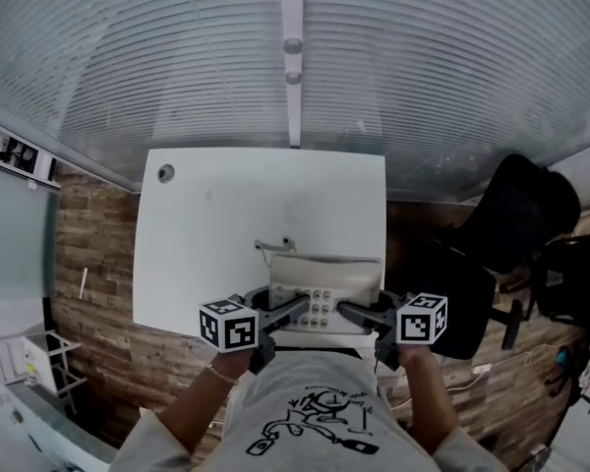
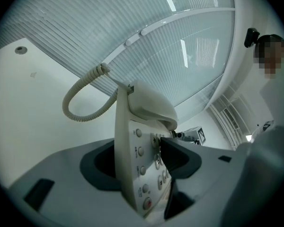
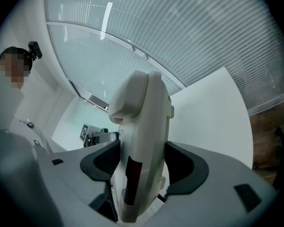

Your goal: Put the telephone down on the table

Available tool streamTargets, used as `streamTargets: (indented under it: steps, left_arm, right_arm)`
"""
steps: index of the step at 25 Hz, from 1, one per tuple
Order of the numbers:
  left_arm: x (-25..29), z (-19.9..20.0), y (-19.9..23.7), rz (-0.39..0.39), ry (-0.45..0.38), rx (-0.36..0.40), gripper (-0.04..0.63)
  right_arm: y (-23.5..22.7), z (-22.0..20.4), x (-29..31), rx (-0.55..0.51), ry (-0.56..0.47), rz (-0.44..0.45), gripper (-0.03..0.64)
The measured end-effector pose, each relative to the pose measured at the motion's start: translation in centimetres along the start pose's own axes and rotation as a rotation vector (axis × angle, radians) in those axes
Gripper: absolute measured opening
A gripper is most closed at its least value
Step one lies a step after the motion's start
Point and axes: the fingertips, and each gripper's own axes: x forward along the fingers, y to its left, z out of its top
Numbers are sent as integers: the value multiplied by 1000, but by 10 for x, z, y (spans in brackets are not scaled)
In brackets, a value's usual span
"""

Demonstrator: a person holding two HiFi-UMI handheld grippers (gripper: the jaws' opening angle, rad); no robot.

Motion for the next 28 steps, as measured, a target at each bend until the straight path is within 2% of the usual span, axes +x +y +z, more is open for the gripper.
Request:
streamTargets:
  steps: [28]
  left_arm:
    - [29,-36,64,37,60,-107,252]
  right_arm:
    - [-64,-31,28,80,88,-27,311]
